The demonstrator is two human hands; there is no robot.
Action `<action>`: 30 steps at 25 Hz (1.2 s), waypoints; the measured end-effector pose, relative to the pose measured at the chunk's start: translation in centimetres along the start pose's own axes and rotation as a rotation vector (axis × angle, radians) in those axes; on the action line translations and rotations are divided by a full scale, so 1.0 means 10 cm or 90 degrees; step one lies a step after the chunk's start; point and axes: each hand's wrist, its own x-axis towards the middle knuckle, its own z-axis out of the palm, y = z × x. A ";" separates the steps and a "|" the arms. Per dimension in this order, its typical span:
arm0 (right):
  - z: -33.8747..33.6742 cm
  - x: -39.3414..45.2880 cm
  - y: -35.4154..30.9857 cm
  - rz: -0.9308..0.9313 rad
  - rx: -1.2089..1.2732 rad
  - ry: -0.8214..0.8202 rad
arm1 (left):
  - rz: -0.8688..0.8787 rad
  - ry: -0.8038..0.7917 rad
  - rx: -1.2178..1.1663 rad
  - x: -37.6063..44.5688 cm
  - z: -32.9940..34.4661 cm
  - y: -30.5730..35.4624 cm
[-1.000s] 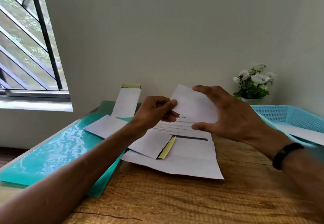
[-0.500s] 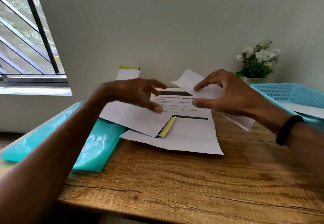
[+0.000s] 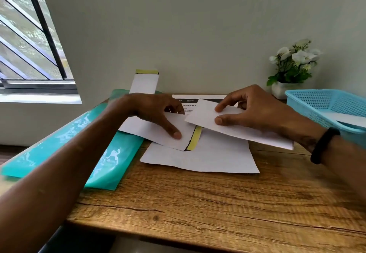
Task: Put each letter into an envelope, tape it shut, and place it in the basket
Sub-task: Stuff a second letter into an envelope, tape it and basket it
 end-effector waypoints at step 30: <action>0.14 -0.05 0.04 -0.236 -0.165 0.277 | 0.066 0.652 -0.286 0.27 0.23 0.05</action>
